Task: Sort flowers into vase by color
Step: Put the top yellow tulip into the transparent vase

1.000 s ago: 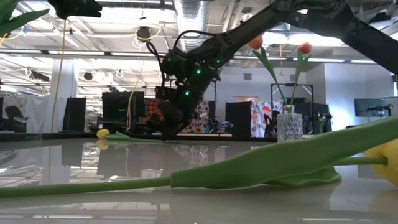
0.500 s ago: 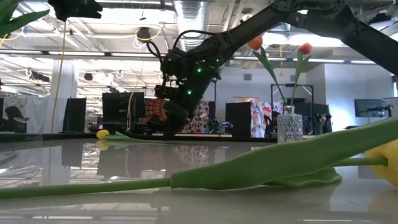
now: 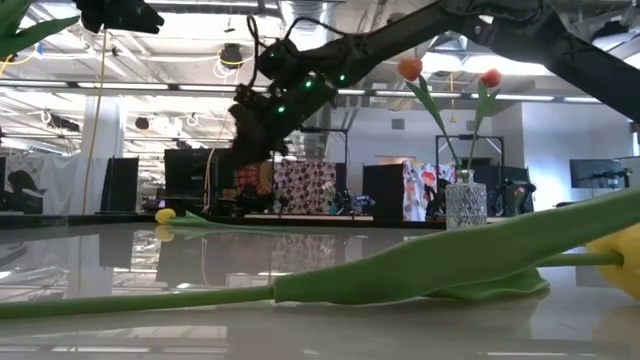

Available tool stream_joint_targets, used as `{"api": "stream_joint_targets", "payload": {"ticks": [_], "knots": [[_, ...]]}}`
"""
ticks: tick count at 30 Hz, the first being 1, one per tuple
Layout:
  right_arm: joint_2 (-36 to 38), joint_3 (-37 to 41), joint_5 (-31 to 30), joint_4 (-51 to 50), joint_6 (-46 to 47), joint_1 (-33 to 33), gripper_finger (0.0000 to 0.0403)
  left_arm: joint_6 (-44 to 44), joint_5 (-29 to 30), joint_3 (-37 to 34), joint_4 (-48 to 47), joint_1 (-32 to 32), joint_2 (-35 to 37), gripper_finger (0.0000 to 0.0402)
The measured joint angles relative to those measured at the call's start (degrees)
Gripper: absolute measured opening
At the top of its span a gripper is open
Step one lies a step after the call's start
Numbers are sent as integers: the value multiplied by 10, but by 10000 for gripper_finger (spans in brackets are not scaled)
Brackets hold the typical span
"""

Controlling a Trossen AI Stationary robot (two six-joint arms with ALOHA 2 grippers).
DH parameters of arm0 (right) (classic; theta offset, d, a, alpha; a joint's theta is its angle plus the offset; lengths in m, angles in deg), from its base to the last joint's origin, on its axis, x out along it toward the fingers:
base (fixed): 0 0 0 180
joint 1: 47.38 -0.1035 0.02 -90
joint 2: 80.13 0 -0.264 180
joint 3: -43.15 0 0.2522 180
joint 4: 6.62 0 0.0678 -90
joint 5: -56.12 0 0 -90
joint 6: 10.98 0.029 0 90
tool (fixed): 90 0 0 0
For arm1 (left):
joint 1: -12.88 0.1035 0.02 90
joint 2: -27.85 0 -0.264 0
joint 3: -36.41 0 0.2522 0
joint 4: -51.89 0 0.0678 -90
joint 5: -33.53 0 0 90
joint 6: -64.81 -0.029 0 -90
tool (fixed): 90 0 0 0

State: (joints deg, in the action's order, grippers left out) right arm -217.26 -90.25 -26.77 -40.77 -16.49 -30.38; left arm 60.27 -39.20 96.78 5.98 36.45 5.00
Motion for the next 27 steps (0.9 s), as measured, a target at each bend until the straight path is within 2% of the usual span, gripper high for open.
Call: {"api": "stream_joint_targets", "payload": {"ticks": [6,11,13,17,21,24,27], "knots": [[-55,-12,1,90,13,-10,187,7,-1,0,3,0,-3,178],[-135,-115,-10,74,58,-5,229,27,-4,0,0,0,-7,178],[-159,-151,-15,53,27,-2,238,33,-4,0,-3,0,-8,178],[-162,-146,-74,91,12,-9,240,42,-4,0,-6,0,-9,178],[-161,-146,-49,90,21,-9,235,43,-4,0,-12,0,-9,178],[-162,-146,-11,111,-15,-14,234,43,-3,0,-12,0,-9,178],[-161,-146,-32,116,-52,-28,233,49,-3,0,-18,0,-9,178]]}}
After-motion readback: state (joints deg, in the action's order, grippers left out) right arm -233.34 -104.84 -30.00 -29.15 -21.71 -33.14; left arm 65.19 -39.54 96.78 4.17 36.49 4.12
